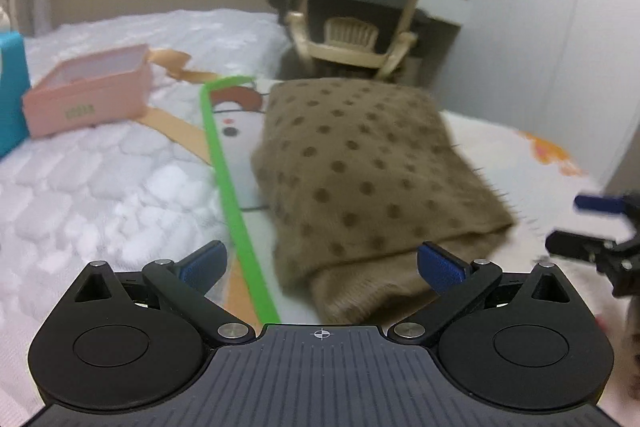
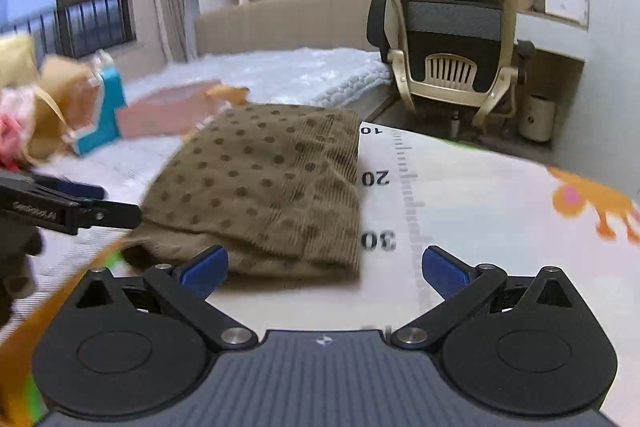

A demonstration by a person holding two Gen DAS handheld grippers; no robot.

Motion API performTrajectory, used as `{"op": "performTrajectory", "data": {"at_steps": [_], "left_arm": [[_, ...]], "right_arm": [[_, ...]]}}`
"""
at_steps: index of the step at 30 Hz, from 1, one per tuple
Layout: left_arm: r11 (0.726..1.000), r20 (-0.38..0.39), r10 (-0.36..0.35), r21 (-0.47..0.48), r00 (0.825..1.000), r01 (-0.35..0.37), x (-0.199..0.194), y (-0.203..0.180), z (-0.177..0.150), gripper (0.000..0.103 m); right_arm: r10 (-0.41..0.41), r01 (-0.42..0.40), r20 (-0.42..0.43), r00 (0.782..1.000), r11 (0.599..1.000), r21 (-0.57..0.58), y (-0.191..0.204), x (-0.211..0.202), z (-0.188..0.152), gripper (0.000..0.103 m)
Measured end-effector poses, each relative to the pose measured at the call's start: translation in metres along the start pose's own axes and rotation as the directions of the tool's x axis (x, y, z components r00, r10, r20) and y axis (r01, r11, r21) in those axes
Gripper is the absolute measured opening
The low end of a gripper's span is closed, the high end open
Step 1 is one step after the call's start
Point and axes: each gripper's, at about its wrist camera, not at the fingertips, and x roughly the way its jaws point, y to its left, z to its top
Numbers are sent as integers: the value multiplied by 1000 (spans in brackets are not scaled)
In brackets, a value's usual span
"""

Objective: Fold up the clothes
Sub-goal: 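Release the folded garment and pull both tools back from it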

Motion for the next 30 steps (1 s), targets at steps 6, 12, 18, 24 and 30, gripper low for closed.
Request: {"op": "performTrajectory", "data": {"at_steps": [6, 12, 18, 24, 30], "left_arm": [[995, -115, 33, 93, 993, -22, 11, 0, -29, 103], [995, -15, -36, -95, 999, 34, -30, -1, -46, 103], [996, 130, -10, -83, 992, 21, -72, -48, -85, 103], [998, 121, -12, -59, 993, 19, -69, -69, -101, 103], [1000, 86, -10, -21, 996, 11, -58, -77, -113, 103]], "right_arm": [[-114, 114, -141, 983, 993, -8, -19, 65, 6, 103], [-67, 74, -108, 992, 995, 64, -25, 17, -22, 103], [-28, 29, -43, 999, 999, 21, -14, -59, -66, 103], [-128, 121, -90, 988, 990, -73, -5, -76, -94, 103], [-90, 91, -113, 989, 996, 2, -18, -72, -95, 103]]}}
